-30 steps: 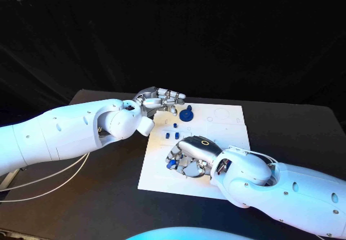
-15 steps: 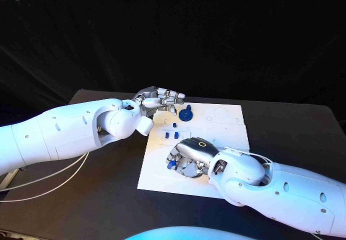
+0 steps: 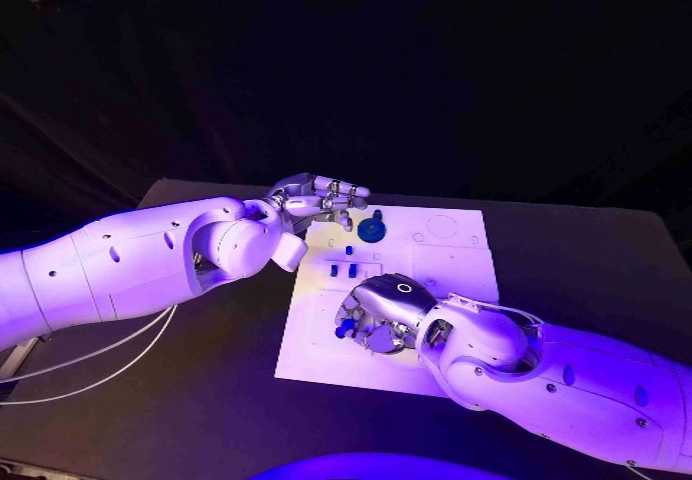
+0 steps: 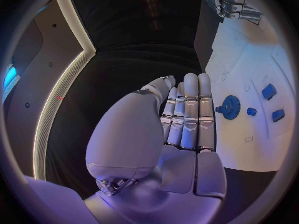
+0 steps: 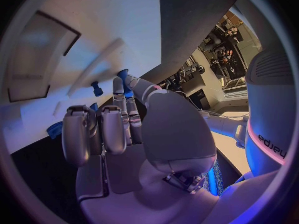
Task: Assemble the parts on the task board
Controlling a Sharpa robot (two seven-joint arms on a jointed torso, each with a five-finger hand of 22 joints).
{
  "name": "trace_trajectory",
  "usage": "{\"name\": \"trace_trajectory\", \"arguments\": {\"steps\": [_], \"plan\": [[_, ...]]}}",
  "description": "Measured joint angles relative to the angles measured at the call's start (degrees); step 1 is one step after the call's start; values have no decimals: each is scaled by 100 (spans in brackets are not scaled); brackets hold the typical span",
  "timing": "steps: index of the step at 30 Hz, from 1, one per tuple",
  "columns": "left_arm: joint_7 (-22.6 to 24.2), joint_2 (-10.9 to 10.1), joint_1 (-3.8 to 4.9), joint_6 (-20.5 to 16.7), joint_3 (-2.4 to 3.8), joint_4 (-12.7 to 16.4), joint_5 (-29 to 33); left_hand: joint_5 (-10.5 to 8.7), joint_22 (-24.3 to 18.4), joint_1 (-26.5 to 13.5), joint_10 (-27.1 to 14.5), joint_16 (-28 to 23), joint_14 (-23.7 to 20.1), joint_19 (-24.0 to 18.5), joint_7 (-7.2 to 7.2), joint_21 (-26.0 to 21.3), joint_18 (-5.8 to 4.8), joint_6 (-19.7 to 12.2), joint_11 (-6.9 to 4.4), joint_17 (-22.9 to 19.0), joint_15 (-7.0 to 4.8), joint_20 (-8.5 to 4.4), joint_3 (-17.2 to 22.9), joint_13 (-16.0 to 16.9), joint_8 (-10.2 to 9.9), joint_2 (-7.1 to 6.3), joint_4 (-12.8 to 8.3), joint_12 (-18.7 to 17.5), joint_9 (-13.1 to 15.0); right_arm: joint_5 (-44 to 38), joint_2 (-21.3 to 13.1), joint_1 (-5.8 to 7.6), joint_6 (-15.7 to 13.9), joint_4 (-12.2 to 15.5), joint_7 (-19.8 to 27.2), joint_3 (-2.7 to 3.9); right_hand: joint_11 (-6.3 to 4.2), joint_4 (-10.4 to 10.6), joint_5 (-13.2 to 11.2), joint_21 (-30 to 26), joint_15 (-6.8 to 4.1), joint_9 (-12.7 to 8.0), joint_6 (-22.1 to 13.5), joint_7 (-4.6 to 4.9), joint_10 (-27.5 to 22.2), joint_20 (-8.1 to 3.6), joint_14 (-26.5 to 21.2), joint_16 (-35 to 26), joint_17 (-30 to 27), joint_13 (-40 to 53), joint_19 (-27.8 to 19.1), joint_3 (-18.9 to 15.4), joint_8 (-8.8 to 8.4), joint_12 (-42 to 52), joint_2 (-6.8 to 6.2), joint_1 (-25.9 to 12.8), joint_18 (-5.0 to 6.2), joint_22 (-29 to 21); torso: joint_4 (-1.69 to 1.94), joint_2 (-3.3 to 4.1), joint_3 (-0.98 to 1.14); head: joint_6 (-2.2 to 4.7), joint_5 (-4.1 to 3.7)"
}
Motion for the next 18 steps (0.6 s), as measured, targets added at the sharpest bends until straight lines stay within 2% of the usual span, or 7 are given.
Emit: {"name": "trace_trajectory", "arguments": {"steps": [9,11,14,17,18], "plan": [[-6,-5,0,7,0,6,-3,0,0,0,0,0,0,0,0,0,0,0,0,0,0,0,0,0,0,0,0,0,0,-82,67,3,92,-14,-44,3,7,-27,17,0,0,4,-2,2,7,0,0,0,-13,4,0,-50,1,-35,-37,-40,0,0,1,0,-2,1,2],[-7,-6,1,8,0,7,-3,0,0,0,0,0,0,0,0,0,0,0,0,0,0,0,0,0,0,0,0,0,0,-85,91,3,119,-23,-47,0,8,1,66,0,0,94,-7,7,8,0,0,0,-27,8,0,-86,2,-69,-66,-74,0,0,1,0,-1,-3,4],[-9,-7,1,10,0,8,-4,0,0,0,0,0,0,0,0,0,0,0,0,0,0,0,0,-1,0,0,0,0,0,-86,125,6,149,-35,-49,-8,46,43,125,-25,0,199,-68,68,-56,0,0,0,-36,15,0,-169,-4,-111,-93,-209,0,0,1,0,-3,-7,7],[-12,-8,1,13,0,10,-5,0,0,0,0,0,0,0,0,0,0,0,0,1,0,0,0,0,0,0,0,0,0,-86,141,8,162,-45,-53,-14,48,50,157,-36,3,189,-148,131,-97,0,-3,0,-36,14,0,-207,-108,-157,-94,-268,0,5,2,0,-5,-9,8],[-14,-9,1,14,0,10,-6,0,1,0,0,0,0,0,0,0,0,0,0,1,0,0,0,-1,0,0,0,0,0,-86,143,8,164,-50,-56,-19,65,50,180,-36,34,165,-210,139,-119,7,-10,0,-41,10,7,-207,-147,-163,-98,-304,1,5,2,0,-5,-9,8]]}}
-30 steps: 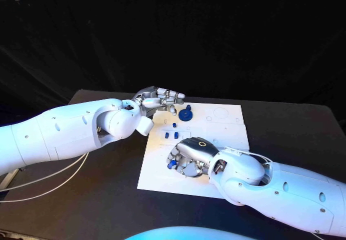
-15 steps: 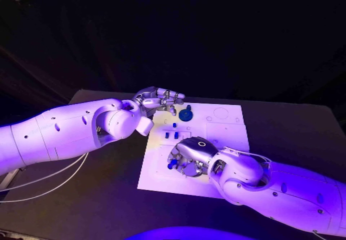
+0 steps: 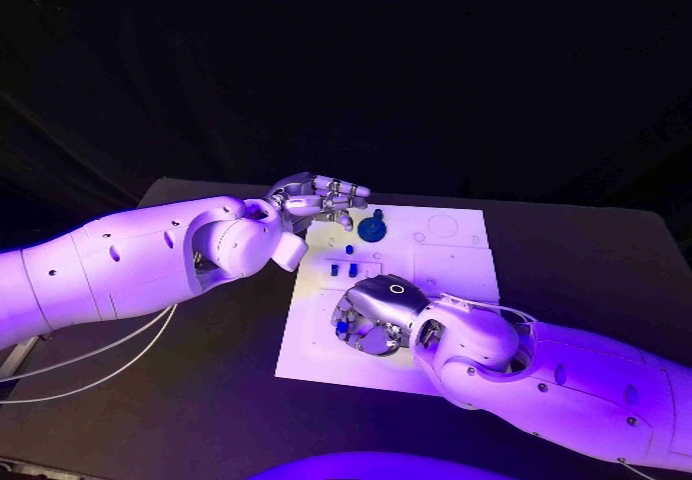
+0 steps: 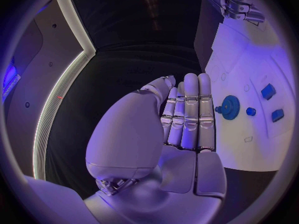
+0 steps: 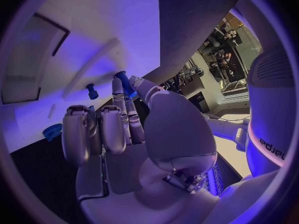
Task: Assemble the parts on the task board
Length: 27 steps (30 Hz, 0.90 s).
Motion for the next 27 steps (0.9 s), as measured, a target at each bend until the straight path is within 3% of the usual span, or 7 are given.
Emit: {"name": "trace_trajectory", "arguments": {"steps": [4,8,14,20,27], "plan": [[-5,-4,0,3,0,1,-2,0,0,0,-22,0,-21,0,0,0,0,0,22,-9,21,0,0,0,0,0,0,0,0,0,0,-14,9,-19,-18,-24,-29,15,11,0,9,-86,-270,7,-69,29,9,0,-3,-6,1,-15,-112,-46,0,0,0,0,0,0,0,1,0],[-10,-9,0,6,0,2,-4,0,0,0,-22,0,-21,0,0,0,-1,0,22,-9,21,0,0,0,0,0,0,0,0,1,-12,-21,3,-26,-37,-30,-18,15,11,-20,9,-197,-663,10,-58,37,9,0,-3,40,-7,-15,-112,-47,-41,-35,0,0,0,0,1,3,-1],[-14,-16,0,9,0,2,-6,0,0,0,-22,0,-21,0,0,0,0,0,22,-9,21,0,0,0,0,0,0,0,0,1,-36,-21,-39,-4,-56,-30,-18,7,11,-20,9,-278,-922,-38,-57,36,9,0,-10,79,-7,-37,-112,-47,-91,-23,-1,-1,-1,0,4,7,-3],[-18,-20,0,13,0,2,-7,0,0,0,-22,0,-21,0,0,0,0,0,22,-9,21,0,0,0,0,0,0,0,0,1,-139,-23,-147,168,-58,-29,-51,15,11,-20,9,-352,-1185,-156,-25,36,9,0,-10,125,-6,-111,-112,-47,-160,-52,-1,-1,-2,0,7,8,-3],[-23,-47,0,17,0,-1,-9,0,1,0,-43,0,-21,0,4,0,0,-4,1,-8,21,0,0,-1,0,0,0,0,-5,23,-533,12,-295,567,-61,-9,-112,16,11,-20,-35,-363,-1235,-170,36,36,10,0,-1,174,-7,-189,-112,-2,-193,-80,-1,-2,-7,-6,5,16,-24]]}}
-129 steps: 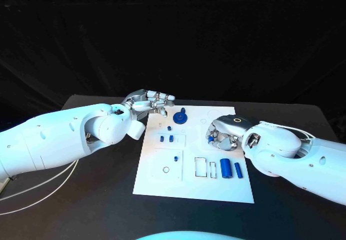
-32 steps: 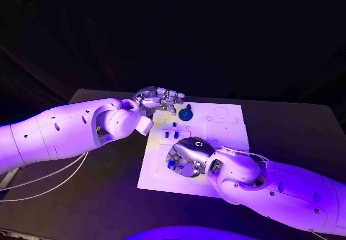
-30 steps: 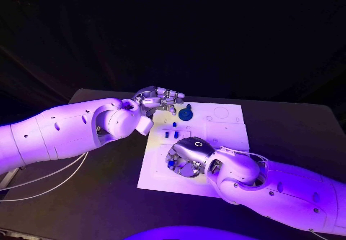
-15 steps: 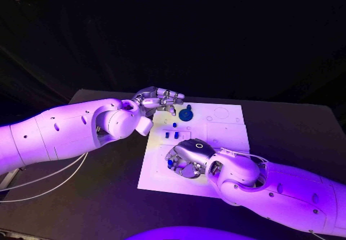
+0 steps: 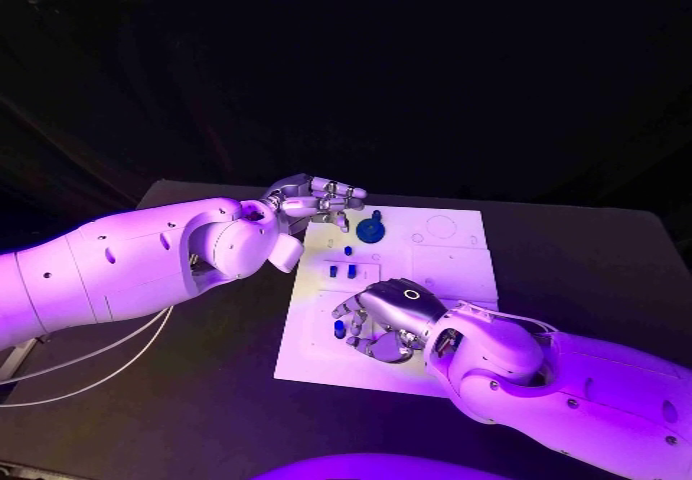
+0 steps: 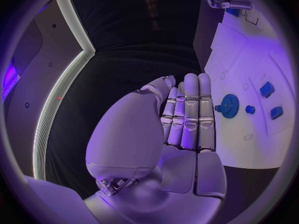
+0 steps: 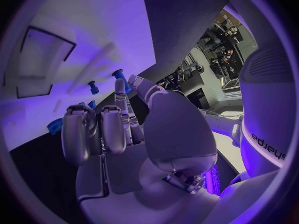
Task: Assemble the parts on the task board
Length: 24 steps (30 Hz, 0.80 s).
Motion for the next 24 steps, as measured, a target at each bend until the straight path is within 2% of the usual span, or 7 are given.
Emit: {"name": "trace_trajectory", "arguments": {"steps": [6,11,12,13,16,19,24], "plan": [[-3,-19,0,4,-3,0,-1,0,0,0,0,0,0,0,16,0,0,-17,0,0,0,0,0,0,0,0,0,0,-1,397,-635,225,-188,402,37,42,1,69,122,-79,-1,117,607,133,422,-24,0,0,-59,220,24,-119,319,320,-17,17,1,0,-1,-5,-2,47,-71],[-3,-46,0,7,-25,-2,-2,0,0,0,0,0,0,0,17,0,-1,-16,0,0,0,0,0,0,0,0,0,0,-1,1471,-1408,549,-271,557,84,70,-162,310,142,116,-113,303,1136,-50,949,-98,3,107,120,783,13,-538,639,1019,26,-348,-16,-1,-13,-26,-14,116,-258],[-3,-52,-1,8,-33,-3,-2,0,0,0,0,0,0,0,16,0,0,-17,0,0,0,0,0,0,0,0,0,0,-1,1654,-1542,580,-271,583,84,70,-222,354,142,209,-167,356,1176,-90,1023,-142,-1,165,207,1246,10,-662,688,1503,32,-393,-94,-1,-19,-34,-16,128,-306],[-3,-58,-1,8,-42,-3,-2,0,0,0,0,0,0,0,16,0,0,-17,0,0,0,0,0,0,0,0,0,0,0,1824,-1667,604,-269,600,77,70,-289,395,178,353,-258,489,1206,-147,1091,-178,-3,272,368,2642,9,-867,782,2815,50,-408,-95,-1,-24,-41,-20,141,-354],[-3,-80,-1,10,-64,1,-3,0,0,0,0,0,0,0,16,0,0,-16,0,0,0,0,0,0,0,0,0,0,0,2240,-2123,657,-252,718,12,53,-313,566,210,602,-288,835,1149,-175,1100,-241,-1,480,512,5155,9,-1297,980,5433,215,-439,-180,-1,-43,-66,-31,169,-513],[-3,-96,-1,11,-83,4,-3,0,0,0,0,0,0,0,16,0,-1,-16,0,1,0,0,0,0,0,0,0,0,0,2382,-2453,660,-238,819,-114,27,-307,732,347,737,-288,1071,1101,-207,1151,-241,-1,581,519,6095,9,-1596,1104,6372,262,-555,-182,-1,-68,-90,-41,190,-655],[-3,-95,-5,14,-103,1,-4,0,0,0,0,0,0,0,16,0,0,-16,0,1,0,0,0,0,0,0,0,0,0,2232,-2877,567,-225,1059,-418,-15,-314,1032,589,856,-288,1334,964,-203,1160,-240,-1,665,519,6429,10,-1976,1166,6683,258,-710,-182,-1,-111,-129,-60,197,-817]]}}
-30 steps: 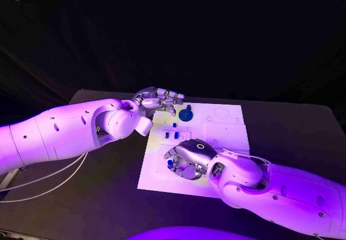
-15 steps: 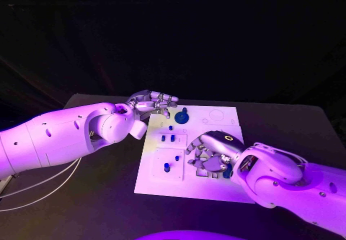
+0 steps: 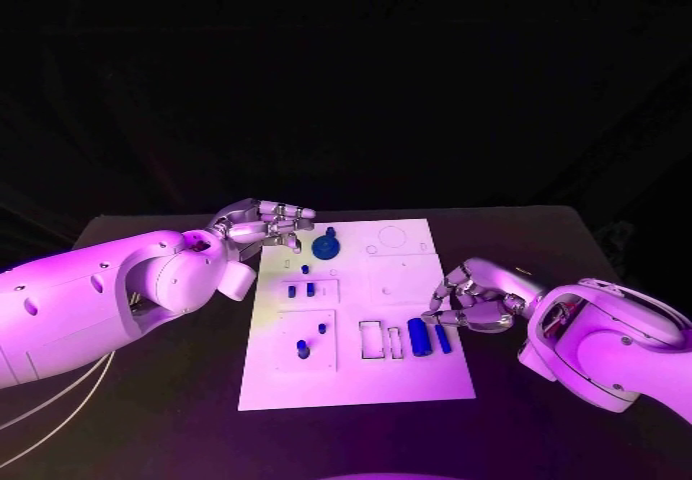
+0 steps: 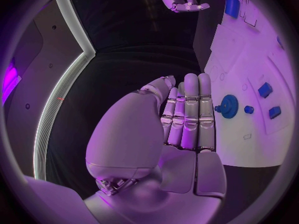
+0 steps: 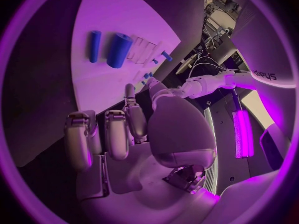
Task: Assemble the parts on the task board
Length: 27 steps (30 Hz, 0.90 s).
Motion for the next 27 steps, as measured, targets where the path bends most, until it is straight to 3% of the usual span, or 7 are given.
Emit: {"name": "trace_trajectory", "arguments": {"steps": [4,10,19,27], "plan": [[0,13,1,4,-3,-4,0,0,-3,0,0,0,0,0,0,0,0,0,0,-6,0,0,0,2,0,0,0,0,0,-269,-99,-116,-8,57,-286,-18,22,137,89,35,0,123,-45,-1,-22,0,0,23,0,47,0,-196,23,29,0,0,0,0,-34,-26,-16,-8,-86],[2,18,0,11,-10,-11,-1,0,-5,0,0,0,0,0,0,0,0,0,0,-7,0,0,0,4,0,0,0,0,0,-644,33,-288,-36,39,-676,-29,22,344,131,55,0,259,-85,-3,-22,1,0,56,-1,47,0,-429,45,50,0,0,0,0,-45,-42,-29,-26,-127],[3,0,-3,17,-13,-3,-1,0,-5,0,0,0,0,0,0,0,0,0,0,-7,0,0,0,4,0,0,0,0,0,-977,355,-494,-62,-164,-1023,-30,23,422,165,55,22,324,-104,16,-23,2,-22,56,-1,46,0,-537,67,50,0,0,1,-1,-45,-41,-37,-69,-99],[3,-14,-3,20,-13,11,-2,0,-5,0,0,0,0,0,0,0,0,0,0,-7,0,0,0,3,0,0,0,0,1,-1164,645,-585,-117,-305,-1164,-30,42,463,211,55,22,363,-124,-4,-42,2,-22,56,-2,46,0,-578,67,50,0,0,1,-1,-53,-41,-28,-105,-59]]}}
